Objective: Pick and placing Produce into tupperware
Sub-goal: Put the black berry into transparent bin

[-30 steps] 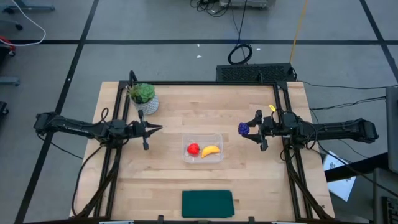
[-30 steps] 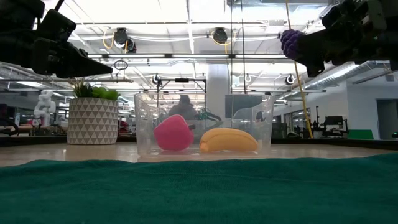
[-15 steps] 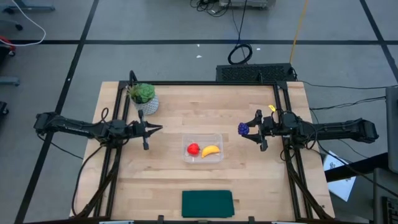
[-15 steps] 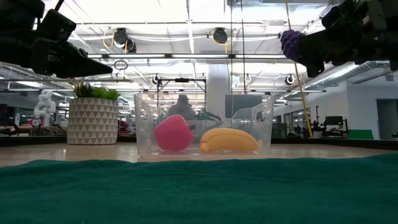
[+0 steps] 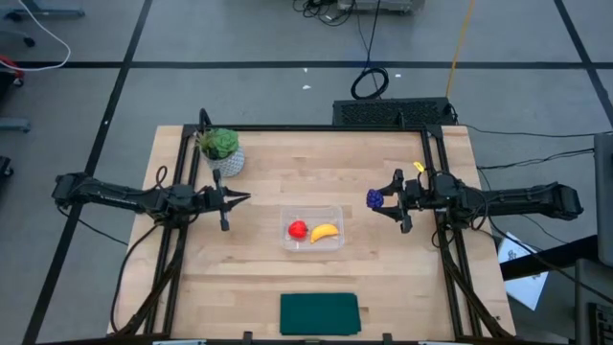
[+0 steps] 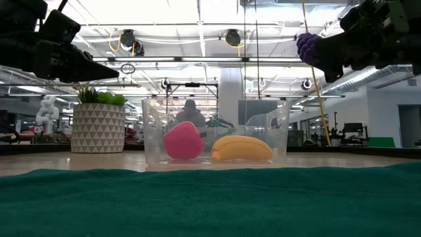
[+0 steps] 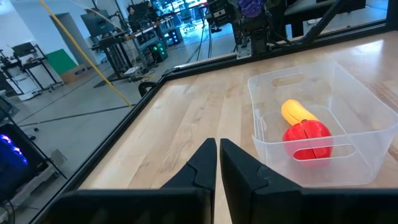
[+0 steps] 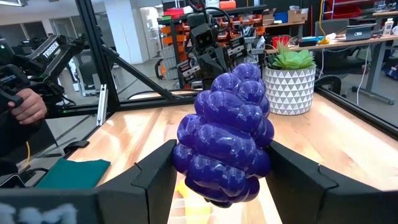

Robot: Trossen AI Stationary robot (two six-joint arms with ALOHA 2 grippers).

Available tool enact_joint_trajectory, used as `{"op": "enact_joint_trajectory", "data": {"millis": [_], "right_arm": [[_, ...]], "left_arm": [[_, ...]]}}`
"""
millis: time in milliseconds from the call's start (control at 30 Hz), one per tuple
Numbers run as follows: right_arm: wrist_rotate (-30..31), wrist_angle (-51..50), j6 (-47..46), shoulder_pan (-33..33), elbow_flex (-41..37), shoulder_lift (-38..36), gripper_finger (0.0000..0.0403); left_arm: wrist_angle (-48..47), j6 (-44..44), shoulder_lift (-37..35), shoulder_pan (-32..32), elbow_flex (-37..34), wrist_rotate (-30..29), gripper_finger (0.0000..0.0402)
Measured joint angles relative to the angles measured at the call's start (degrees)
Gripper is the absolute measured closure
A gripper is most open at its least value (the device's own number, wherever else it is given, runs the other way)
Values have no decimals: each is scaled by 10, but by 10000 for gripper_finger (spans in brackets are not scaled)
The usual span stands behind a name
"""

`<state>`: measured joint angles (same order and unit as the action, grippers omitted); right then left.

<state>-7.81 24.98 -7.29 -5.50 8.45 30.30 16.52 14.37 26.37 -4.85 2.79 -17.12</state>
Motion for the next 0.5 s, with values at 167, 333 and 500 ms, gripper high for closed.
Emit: {"op": "enact_joint_trajectory", "data": {"millis": [167, 333, 500], "right_arm": [[0, 0, 0, 0, 0, 0, 197], [0, 0, 0, 0, 0, 0, 197], [0, 0, -6, 0, 0, 0, 197]], "left_arm": [[0, 0, 0, 0, 0, 0, 376], [0, 0, 0, 0, 0, 0, 376], [0, 0, 0, 0, 0, 0, 376]]}}
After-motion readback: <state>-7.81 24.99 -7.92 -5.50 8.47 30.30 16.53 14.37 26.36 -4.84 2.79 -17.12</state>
